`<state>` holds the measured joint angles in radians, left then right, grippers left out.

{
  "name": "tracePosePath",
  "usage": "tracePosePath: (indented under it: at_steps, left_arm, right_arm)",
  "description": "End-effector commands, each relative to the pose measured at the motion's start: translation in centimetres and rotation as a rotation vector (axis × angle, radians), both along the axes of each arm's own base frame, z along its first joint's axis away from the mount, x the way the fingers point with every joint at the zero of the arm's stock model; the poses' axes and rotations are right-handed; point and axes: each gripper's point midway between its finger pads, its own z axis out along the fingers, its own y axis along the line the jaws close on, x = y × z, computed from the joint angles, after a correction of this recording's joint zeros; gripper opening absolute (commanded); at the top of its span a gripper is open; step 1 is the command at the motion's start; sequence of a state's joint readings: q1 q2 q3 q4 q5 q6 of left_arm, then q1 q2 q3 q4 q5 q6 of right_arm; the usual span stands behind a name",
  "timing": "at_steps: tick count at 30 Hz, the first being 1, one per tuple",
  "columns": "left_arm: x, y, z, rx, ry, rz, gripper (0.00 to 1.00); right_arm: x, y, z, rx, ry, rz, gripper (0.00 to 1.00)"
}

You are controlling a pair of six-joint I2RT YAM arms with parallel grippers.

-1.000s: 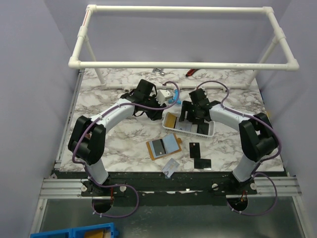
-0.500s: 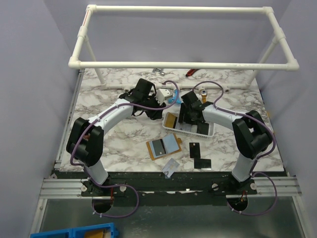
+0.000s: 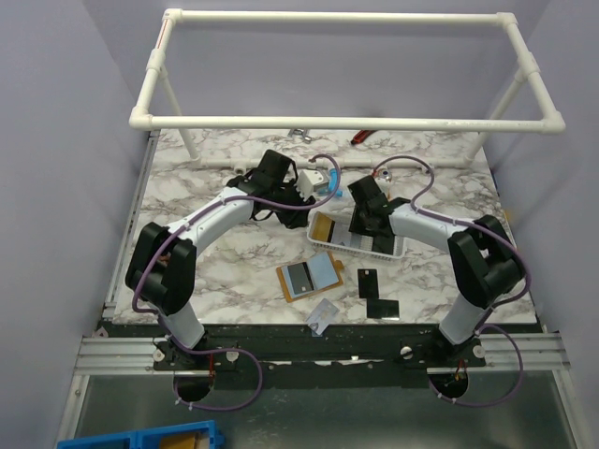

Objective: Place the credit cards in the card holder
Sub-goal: Pick up the credit card from the storage box.

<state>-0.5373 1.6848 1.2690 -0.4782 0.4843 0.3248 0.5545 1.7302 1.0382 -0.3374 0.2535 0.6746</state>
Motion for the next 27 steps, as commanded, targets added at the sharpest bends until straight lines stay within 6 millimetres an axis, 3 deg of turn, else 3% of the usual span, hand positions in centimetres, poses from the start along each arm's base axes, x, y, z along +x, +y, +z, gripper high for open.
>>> tracePosePath:
  at_steps: [1,11,17,18,19,21,27]
  left_arm:
    - [-0.4,-0.4,1.7,-0.017,-0.027,-0.024,0.34]
    - [-0.7,-0.3,1.3,0.000,-0.038,-0.024,0.34]
    - [-0.7,-0.3,0.9,0.011,-0.046,-0.029,0.34]
    - [-0.7,-0.3,0.9,0.013,-0.047,-0.031,0.34]
    - [-0.7,-0.4,0.9,0.013,-0.047,-0.034,0.34]
    - [-0.7,-0.7,1.0,0.013,-0.052,-0.044,0.34]
    - [-0.5,-3.5,1.7,0.001,-0.086,-0.112,0.33]
  right_arm:
    - [-2.4,-1.3,-1.6,-0.042,0.062,-0.013,0.28]
    - [-1.8,0.3,0.5,0.120,0.011,-0.019,0.05]
    - [-1.8,-0.6,0.5,0.195,0.023,-0.060,0.01]
    - [-1.7,-0.9,0.7,0.211,0.025,-0.070,0.06]
    - [-1.6,-1.3,0.9,0.227,0.025,-0.082,0.21]
    - [-1.6,-1.9,1.3,0.278,0.022,-0.091,0.34]
    - [-1.6,-1.8,1.3,0.397,0.014,-0.072,0.40]
